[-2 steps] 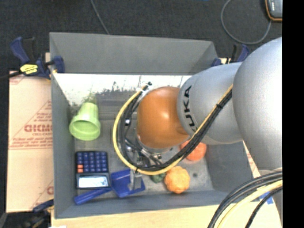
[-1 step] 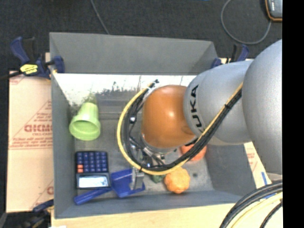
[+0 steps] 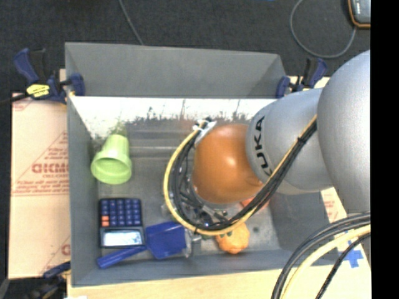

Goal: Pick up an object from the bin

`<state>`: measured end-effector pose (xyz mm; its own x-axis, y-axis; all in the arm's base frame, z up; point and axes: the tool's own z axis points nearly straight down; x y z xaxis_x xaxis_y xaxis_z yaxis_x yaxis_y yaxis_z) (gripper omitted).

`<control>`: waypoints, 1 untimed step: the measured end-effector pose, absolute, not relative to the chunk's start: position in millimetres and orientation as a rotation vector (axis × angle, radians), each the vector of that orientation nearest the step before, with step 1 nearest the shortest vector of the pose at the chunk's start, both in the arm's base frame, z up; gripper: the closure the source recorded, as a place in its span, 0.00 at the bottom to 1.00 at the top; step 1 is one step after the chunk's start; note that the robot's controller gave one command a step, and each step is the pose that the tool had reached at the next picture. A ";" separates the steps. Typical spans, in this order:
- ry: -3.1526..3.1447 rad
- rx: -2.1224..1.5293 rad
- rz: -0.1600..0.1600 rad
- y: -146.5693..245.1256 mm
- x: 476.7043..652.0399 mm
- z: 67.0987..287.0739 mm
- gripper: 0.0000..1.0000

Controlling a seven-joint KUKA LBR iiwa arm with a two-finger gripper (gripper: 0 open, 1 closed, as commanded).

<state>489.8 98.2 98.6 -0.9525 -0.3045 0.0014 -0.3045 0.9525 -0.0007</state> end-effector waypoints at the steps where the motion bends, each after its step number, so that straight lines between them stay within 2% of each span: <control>1: -3.150 0.120 -0.006 104.3 494.7 70.3 0.00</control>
Offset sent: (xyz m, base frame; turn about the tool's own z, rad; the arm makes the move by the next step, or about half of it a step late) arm 0.0043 0.0189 -0.0286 0.1110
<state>494.7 104.3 70.3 -0.9971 -0.0759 -0.0104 -0.0760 0.9971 0.0036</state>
